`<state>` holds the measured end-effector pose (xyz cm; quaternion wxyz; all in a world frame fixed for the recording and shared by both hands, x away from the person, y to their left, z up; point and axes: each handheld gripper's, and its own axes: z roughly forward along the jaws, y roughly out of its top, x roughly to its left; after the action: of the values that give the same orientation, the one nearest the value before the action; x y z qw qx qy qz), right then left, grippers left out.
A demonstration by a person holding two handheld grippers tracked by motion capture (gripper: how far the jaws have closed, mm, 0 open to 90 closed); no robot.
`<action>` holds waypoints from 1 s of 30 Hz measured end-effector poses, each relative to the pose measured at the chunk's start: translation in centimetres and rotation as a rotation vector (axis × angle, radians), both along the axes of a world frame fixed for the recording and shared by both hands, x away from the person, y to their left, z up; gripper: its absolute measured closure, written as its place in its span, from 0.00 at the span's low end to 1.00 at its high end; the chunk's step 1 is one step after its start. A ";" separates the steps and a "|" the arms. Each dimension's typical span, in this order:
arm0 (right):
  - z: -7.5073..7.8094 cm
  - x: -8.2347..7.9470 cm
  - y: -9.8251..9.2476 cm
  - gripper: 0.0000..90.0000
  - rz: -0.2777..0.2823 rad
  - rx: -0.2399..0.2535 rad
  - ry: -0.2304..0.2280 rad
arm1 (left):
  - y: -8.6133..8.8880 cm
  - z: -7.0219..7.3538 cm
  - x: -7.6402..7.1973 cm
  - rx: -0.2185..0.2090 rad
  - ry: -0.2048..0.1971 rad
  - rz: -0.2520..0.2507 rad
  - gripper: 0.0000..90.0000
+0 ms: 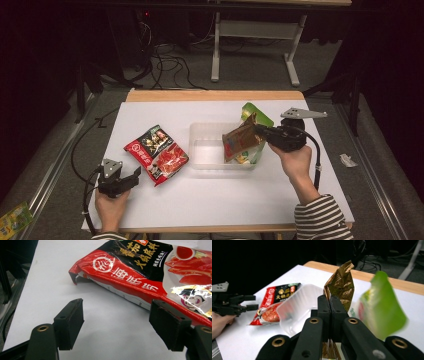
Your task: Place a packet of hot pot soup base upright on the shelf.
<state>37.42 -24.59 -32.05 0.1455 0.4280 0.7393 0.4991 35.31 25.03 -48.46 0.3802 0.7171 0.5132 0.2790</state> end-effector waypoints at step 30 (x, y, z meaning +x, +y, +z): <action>-0.9 2.8 2.3 0.92 -0.027 -0.017 -0.039 | 0.0 0.0 0.0 -0.001 0.000 0.000 0.31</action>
<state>40.20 -22.30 -32.92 0.1704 0.4270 0.7347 0.4989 35.30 25.04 -48.46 0.3807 0.7169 0.5133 0.2787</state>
